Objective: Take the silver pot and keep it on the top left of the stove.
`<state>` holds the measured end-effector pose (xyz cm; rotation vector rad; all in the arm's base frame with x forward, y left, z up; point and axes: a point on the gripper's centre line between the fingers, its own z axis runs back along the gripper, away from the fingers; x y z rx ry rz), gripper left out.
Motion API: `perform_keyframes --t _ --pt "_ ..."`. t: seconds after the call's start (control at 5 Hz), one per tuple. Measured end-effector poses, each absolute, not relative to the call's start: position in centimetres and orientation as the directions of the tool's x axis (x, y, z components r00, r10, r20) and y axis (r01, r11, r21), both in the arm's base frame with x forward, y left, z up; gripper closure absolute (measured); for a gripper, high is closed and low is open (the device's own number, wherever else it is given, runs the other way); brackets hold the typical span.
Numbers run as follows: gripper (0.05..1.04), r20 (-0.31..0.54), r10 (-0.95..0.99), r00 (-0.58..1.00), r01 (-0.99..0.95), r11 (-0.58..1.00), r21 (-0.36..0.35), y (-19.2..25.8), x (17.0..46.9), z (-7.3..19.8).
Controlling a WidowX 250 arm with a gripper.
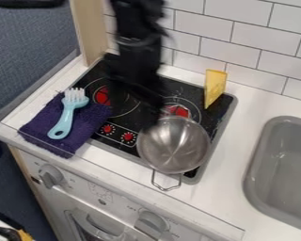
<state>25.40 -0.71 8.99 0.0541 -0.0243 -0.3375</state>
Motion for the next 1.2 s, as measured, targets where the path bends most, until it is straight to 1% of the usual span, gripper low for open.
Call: perform_keyframes --t 0.2,0.4,0.8,1.0,1.2 --pt "0.083 0.035 -0.364 0.931 0.363 0.931 0.033 -3.7 25.8 8.1" --pt "0.083 0.038 -0.387 0.921 0.386 0.922 0.027 -6.2 26.2 6.2" --pt "0.083 0.114 -0.331 0.937 0.331 0.943 0.013 -7.3 27.6 3.7" --pt "0.083 0.154 -0.337 0.929 0.339 0.941 0.01 -8.6 27.9 3.1" --pt "0.128 0.172 -0.327 0.929 0.328 0.944 0.022 -8.7 28.0 2.8"
